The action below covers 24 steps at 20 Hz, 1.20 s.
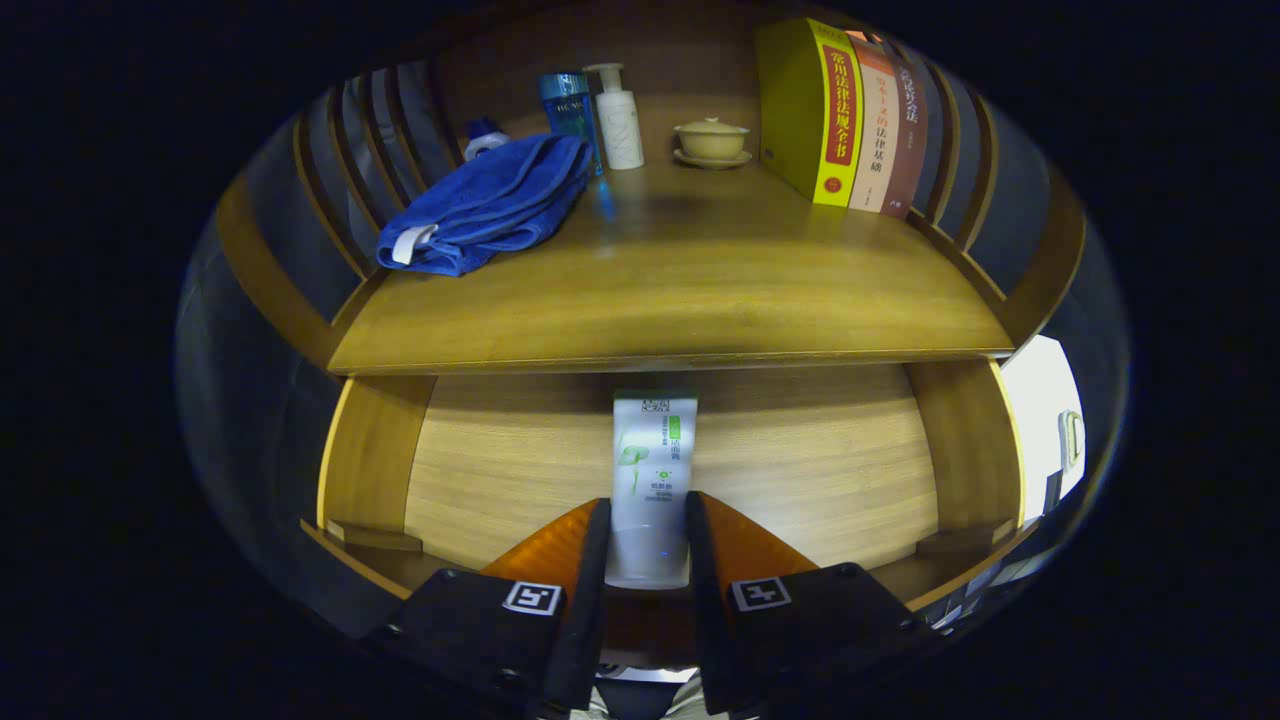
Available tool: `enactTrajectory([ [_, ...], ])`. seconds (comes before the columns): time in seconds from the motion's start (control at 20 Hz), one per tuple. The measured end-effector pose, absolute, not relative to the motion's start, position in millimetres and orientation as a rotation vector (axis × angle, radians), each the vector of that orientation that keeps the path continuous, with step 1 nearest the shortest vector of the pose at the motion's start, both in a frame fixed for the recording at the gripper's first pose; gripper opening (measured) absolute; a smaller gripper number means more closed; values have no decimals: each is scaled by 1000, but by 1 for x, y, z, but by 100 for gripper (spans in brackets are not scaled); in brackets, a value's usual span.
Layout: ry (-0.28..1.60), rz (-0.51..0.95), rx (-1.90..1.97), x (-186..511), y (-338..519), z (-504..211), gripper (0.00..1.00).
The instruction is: Pull open the drawer, take out the items inside it, and place them on the countertop above the cabinet.
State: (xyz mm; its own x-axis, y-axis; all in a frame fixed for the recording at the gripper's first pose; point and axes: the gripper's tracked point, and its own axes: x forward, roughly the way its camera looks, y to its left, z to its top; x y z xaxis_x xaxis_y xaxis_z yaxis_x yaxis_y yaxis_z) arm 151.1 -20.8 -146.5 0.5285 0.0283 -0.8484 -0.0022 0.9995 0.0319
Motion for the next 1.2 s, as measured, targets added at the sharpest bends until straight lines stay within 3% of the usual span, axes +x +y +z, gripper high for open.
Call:
enactTrajectory([
  [0.55, 817, 92, 26, 104, -15, -65, 48],
  [0.85, 614, 49, 40, 174, -7, -10, 48],
  [1.2, 564, -58, 31, 258, -18, -34, 48],
])
